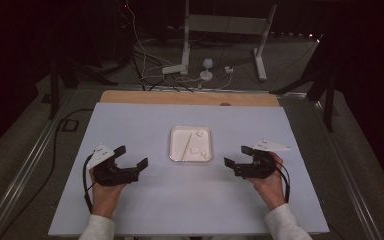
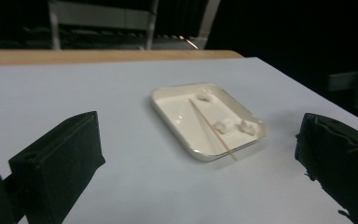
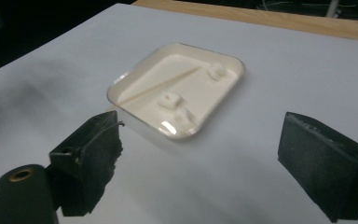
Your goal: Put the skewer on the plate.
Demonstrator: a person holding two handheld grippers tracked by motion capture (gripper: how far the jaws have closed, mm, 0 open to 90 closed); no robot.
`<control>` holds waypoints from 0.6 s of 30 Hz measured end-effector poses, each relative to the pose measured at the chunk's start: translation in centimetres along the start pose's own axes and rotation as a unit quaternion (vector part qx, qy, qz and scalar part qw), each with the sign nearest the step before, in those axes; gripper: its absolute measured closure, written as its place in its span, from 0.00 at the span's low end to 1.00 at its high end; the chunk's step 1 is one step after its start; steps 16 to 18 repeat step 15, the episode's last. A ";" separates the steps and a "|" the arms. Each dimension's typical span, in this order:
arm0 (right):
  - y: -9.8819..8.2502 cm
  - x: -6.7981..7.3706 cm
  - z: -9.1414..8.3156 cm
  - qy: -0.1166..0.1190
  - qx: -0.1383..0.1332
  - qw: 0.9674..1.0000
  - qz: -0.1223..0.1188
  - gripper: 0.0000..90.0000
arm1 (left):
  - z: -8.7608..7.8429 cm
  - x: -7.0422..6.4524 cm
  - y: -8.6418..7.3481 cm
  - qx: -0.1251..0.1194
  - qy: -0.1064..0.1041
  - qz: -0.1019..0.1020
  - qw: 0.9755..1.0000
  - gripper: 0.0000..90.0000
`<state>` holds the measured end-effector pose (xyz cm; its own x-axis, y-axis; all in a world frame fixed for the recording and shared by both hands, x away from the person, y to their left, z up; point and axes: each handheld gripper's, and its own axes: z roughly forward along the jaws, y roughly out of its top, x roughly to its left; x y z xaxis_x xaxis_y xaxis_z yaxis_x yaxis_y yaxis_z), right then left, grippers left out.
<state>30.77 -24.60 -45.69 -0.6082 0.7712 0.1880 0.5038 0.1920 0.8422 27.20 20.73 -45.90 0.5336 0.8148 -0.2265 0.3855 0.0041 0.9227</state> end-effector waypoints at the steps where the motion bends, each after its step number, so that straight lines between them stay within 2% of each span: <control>1: -0.4 -0.3 -0.6 -0.003 -0.001 1.000 0.001 0.13 | -0.4 0.2 -0.1 -0.002 0.003 0.004 1.000 0.02; 6: -2.6 -1.5 -3.4 -0.011 -0.020 1.000 0.017 0.08 | -2.1 0.7 -0.8 -0.009 0.029 0.021 0.999 0.02; 11: -4.5 -2.3 -5.8 -0.032 -0.050 0.998 0.015 0.03 | -3.5 1.2 -1.4 -0.020 0.043 0.020 0.999 0.02; 14: -5.0 -2.7 -6.6 -0.040 -0.064 0.997 0.014 0.03 | -3.9 1.2 -1.4 -0.028 0.049 0.021 0.998 0.02; 18: -5.1 -2.8 -6.8 -0.041 -0.065 0.997 0.017 0.03 | -4.1 1.3 -1.3 -0.033 0.049 0.019 0.998 0.02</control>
